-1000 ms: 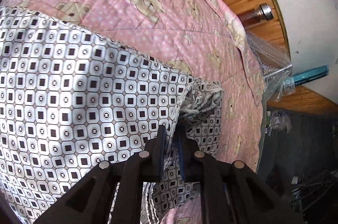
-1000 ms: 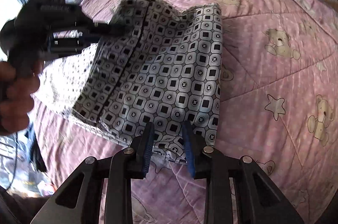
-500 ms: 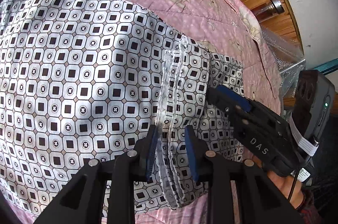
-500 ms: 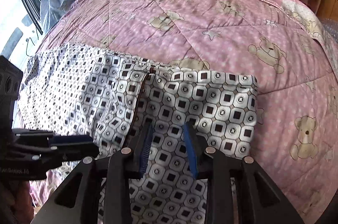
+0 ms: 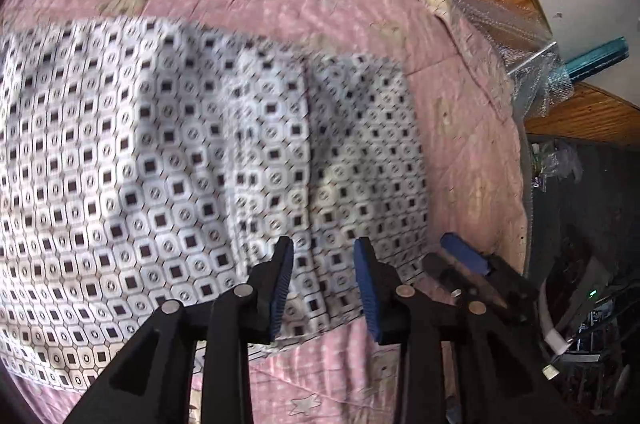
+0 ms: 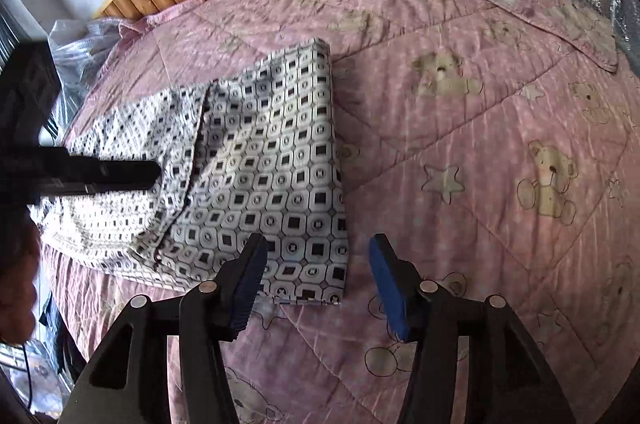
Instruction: Fold clothes
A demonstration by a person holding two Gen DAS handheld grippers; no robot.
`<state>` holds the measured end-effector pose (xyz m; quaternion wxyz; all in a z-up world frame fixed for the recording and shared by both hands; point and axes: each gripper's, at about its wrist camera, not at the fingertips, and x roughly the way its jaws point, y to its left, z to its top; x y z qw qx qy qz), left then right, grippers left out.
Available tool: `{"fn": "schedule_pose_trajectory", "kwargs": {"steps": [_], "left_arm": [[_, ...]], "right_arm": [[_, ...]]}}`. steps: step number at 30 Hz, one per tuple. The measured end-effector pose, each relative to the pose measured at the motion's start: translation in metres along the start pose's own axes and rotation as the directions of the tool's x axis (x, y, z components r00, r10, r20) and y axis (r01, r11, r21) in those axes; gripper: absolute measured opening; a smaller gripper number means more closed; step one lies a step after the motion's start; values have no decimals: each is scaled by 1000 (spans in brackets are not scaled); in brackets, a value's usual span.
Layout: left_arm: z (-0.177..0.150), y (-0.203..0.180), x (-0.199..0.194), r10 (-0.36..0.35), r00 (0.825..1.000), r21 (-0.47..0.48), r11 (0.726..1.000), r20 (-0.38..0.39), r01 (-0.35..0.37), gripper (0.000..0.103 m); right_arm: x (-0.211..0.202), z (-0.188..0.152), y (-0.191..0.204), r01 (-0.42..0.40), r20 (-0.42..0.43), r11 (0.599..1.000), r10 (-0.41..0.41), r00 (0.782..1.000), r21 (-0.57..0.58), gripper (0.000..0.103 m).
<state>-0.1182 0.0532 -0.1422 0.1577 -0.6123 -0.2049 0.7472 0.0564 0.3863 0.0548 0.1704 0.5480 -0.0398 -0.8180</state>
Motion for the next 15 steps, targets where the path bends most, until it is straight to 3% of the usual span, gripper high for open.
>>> {"fn": "schedule_pose_trajectory", "kwargs": {"steps": [1,2,4,7,10,11,12,13,15], "left_arm": [[9,-12,1,9,1000,29,1000,0,-9,56],[19,-25,2,16,1000,58,998,1,-16,61],[36,-48,13,4,1000,96,995,-30,-1,66],[53,-75,43,-14,990,171,985,-144,38,70],[51,-79,65,103,976,254,966,-192,-52,70],[49,-76,66,126,973,273,960,-193,-70,63],[48,-71,63,121,974,273,960,-193,-66,47],[47,-66,58,115,975,273,960,-191,-60,3],[46,-49,30,72,986,252,967,-148,-33,2]], "right_arm": [[-5,-1,11,18,21,999,-17,1000,-42,17],[-14,-3,23,33,58,996,-28,998,-86,7],[-33,-5,46,68,133,983,-45,990,-171,7],[-55,-9,81,113,225,954,-49,973,-279,6],[-59,-16,110,111,246,934,-25,969,-339,6],[-58,-18,118,105,244,933,-19,970,-345,6],[-56,-20,125,98,241,932,-11,971,-350,7],[-58,-21,130,93,248,932,-4,969,-349,10],[-72,-23,137,70,274,944,23,962,-324,19]]}}
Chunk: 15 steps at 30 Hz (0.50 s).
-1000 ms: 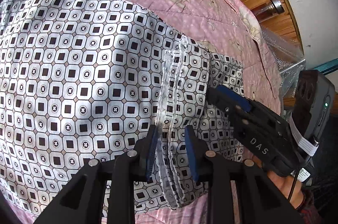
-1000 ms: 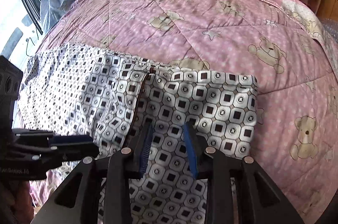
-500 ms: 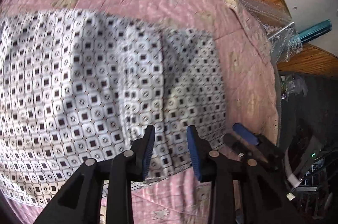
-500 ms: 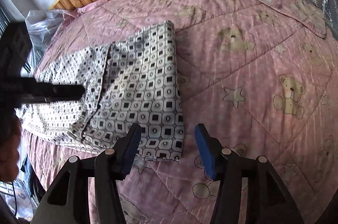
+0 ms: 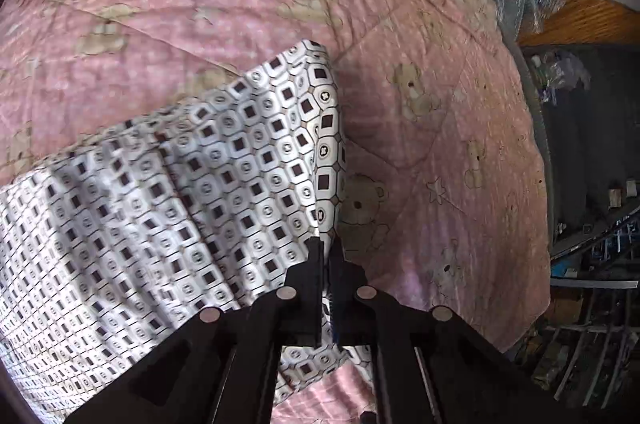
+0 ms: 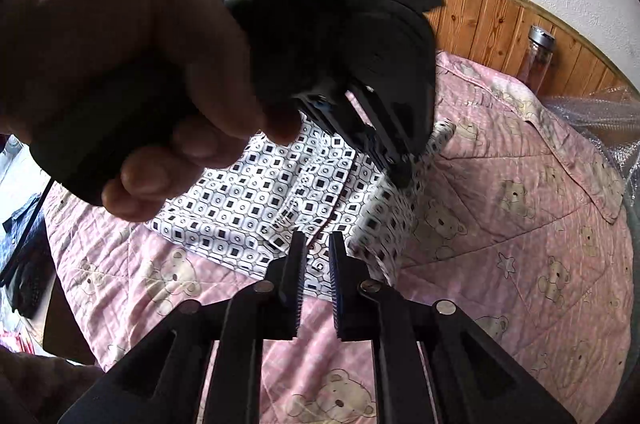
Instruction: Fold clothes
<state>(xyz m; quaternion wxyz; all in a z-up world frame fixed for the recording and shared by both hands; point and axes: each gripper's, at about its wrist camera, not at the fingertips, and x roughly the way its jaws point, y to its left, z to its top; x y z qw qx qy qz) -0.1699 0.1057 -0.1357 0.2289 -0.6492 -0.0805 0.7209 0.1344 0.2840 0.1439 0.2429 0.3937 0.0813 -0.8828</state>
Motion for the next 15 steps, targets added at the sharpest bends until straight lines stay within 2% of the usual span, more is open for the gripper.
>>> {"fn": "schedule_pose_trajectory", "kwargs": {"steps": [3,5,9,11,12,15], "left_arm": [[-23,38,-56,-36,996,-38,999,86,39,2],[-42,72,-90,-46,990,-87,995,136,58,2],[-83,152,-118,-6,986,-227,973,169,44,2],[-96,179,-112,3,986,-268,963,164,42,2],[-102,191,-105,-9,987,-296,954,161,57,2],[-114,205,-78,54,990,-301,954,133,-11,2]], "right_arm": [[-28,15,-10,-73,93,982,58,994,173,31],[-22,25,-12,-82,96,962,58,994,261,34],[37,37,-1,-74,-39,958,88,995,279,34],[72,38,13,-100,-111,962,131,985,254,34],[87,37,22,-91,-150,970,127,980,224,30],[119,27,42,-49,-267,990,84,960,136,27]]}}
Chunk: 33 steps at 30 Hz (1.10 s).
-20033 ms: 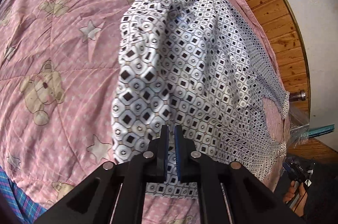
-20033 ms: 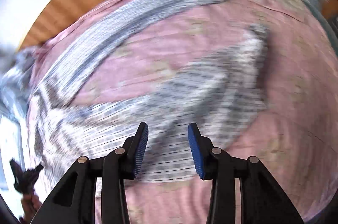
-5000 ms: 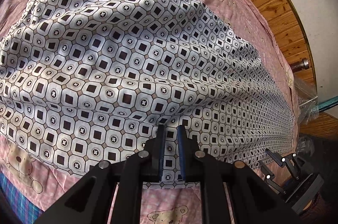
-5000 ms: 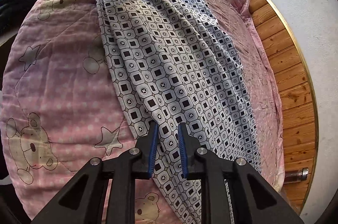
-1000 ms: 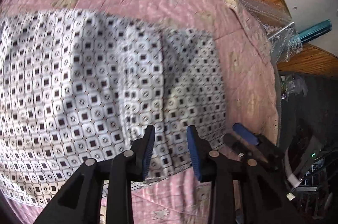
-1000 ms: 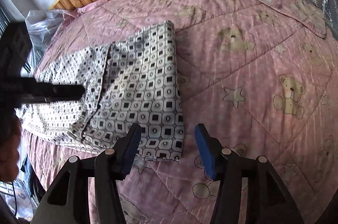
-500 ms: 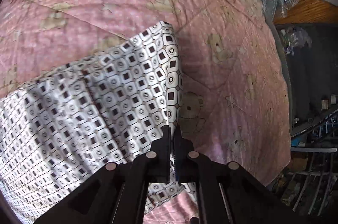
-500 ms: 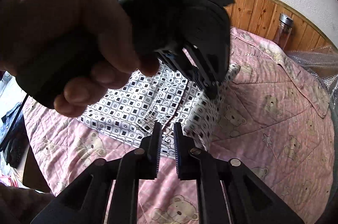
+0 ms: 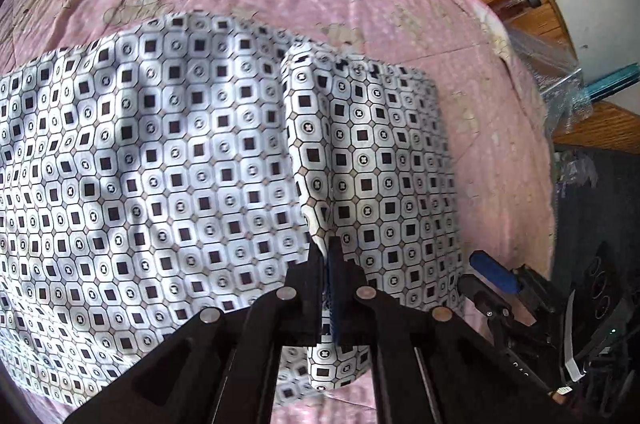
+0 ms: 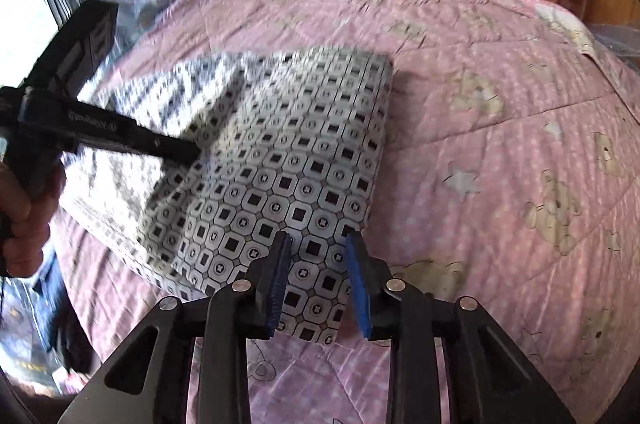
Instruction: Fold clothes
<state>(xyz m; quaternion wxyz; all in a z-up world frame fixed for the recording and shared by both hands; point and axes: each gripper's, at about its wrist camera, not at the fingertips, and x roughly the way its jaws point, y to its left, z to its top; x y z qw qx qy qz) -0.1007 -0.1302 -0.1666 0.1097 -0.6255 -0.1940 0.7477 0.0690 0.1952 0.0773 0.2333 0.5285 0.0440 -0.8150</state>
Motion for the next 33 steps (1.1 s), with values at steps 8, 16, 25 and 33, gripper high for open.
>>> {"fn": "schedule_pose_trajectory", "kwargs": {"steps": [8,16,25,33], "left_arm": [[-29,12,-15,-84,994,-53,995,71,88,5],[-54,33,-4,-108,992,-120,986,66,115,6],[-30,69,-40,-68,981,-189,977,183,103,7],[-99,115,-81,-53,986,-224,970,159,89,7]], "right_arm": [[-31,56,8,47,38,997,-45,998,-53,27],[28,76,20,70,-77,988,-81,994,-138,32],[48,83,63,-5,-114,989,-12,993,-150,34],[27,13,93,-70,-131,970,40,991,-233,37]]}}
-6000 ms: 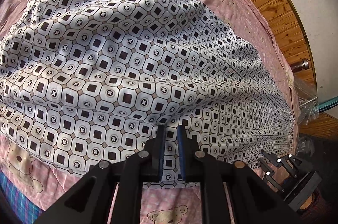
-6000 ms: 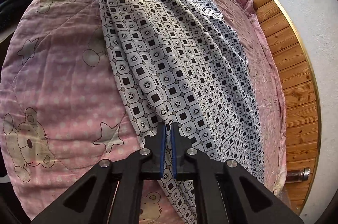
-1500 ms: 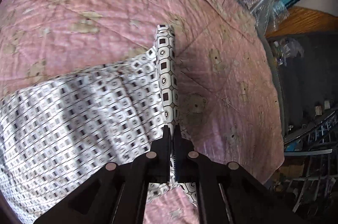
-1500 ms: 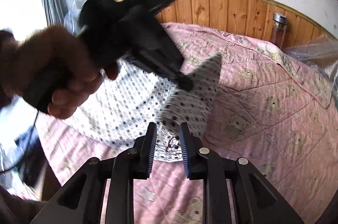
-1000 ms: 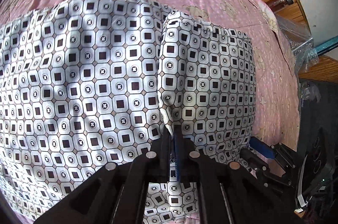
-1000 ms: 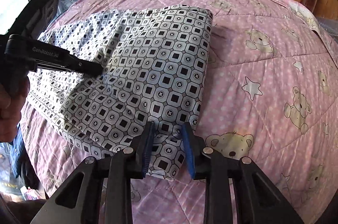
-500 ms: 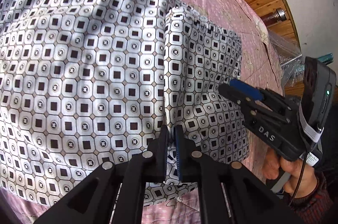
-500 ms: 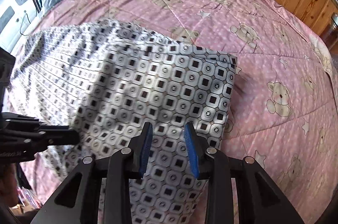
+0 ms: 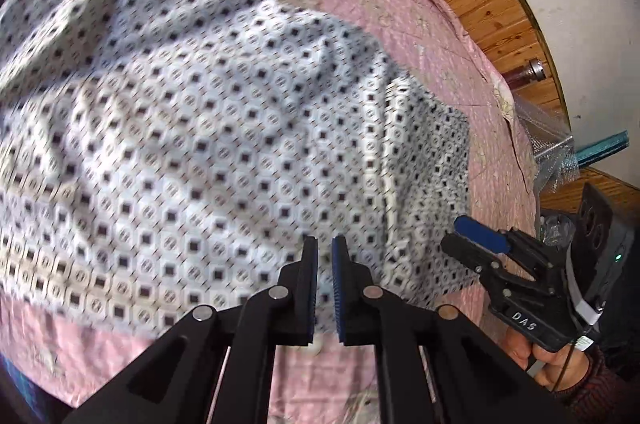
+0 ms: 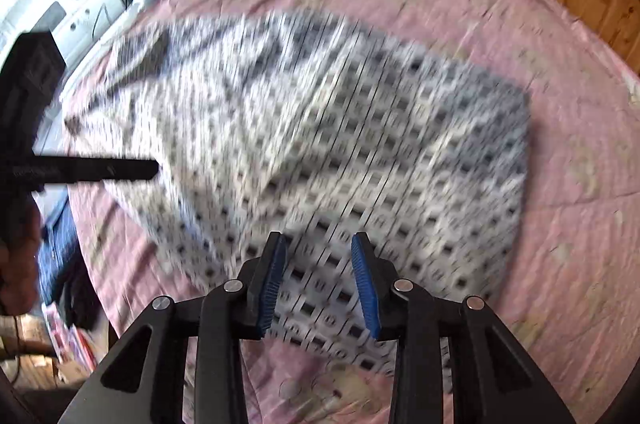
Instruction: Fold clothes
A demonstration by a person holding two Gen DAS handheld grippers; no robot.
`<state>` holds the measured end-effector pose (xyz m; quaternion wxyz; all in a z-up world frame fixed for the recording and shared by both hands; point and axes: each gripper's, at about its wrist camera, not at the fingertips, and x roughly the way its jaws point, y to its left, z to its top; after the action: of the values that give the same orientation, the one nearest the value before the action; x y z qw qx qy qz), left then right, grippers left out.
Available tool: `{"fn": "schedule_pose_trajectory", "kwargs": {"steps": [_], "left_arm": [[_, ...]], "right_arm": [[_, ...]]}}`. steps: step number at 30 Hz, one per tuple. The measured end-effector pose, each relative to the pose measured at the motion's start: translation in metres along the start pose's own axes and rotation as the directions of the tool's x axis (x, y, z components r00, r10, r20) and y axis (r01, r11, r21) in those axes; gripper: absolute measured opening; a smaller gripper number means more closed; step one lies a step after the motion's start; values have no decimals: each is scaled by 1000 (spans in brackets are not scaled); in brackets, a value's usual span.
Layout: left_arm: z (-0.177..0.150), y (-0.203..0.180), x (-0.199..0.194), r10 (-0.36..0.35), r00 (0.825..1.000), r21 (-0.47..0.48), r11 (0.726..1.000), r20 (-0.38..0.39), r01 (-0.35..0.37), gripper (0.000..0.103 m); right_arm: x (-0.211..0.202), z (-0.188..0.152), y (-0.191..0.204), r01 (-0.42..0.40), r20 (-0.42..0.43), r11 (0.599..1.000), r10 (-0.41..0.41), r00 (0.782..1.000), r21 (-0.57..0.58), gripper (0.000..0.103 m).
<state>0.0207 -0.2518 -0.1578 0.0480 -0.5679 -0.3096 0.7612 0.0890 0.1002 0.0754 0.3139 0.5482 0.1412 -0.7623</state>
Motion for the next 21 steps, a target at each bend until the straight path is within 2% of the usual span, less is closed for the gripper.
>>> {"fn": "schedule_pose_trajectory", "kwargs": {"steps": [1,4,7,8,9,10,11,12,13,16,18,19,21], "left_arm": [[-8,13,-5,16,1000,-33,999,1,-16,7],[-28,56,-35,48,998,-126,991,38,-43,7],[-38,108,-91,122,980,-237,968,155,-83,11],[-42,131,-112,164,966,-289,952,198,-103,23],[-44,153,-130,209,947,-340,933,243,-119,30],[-47,175,-147,254,925,-390,912,283,-131,48],[-47,194,-158,291,903,-426,894,316,-139,57],[-48,213,-169,323,881,-459,877,347,-141,59],[-44,226,-172,316,874,-469,875,370,-118,60],[-28,243,-160,213,892,-429,903,398,-24,60],[-13,241,-145,155,906,-385,923,393,10,60],[-10,240,-139,181,907,-383,923,380,-24,60],[-6,241,-136,203,902,-382,923,381,-46,60]], "right_arm": [[12,-3,7,33,0,999,-33,999,-35,41],[38,8,13,17,-18,999,-16,1000,28,41],[70,29,36,-9,3,1000,9,1000,25,45],[85,39,50,-30,4,999,30,1000,10,45],[101,50,65,-54,5,999,54,999,-4,46],[113,61,79,-81,5,996,82,997,-23,47],[127,72,96,-118,-1,992,118,993,-44,47],[143,84,113,-158,-10,985,158,987,-65,48],[157,96,133,-193,-16,978,193,981,-81,49],[210,132,192,-250,-19,958,249,968,-141,52],[246,155,224,-228,-20,959,228,973,-169,53],[259,166,235,-223,-29,960,221,975,-170,53],[289,187,238,-204,-35,967,201,979,-153,52]]}}
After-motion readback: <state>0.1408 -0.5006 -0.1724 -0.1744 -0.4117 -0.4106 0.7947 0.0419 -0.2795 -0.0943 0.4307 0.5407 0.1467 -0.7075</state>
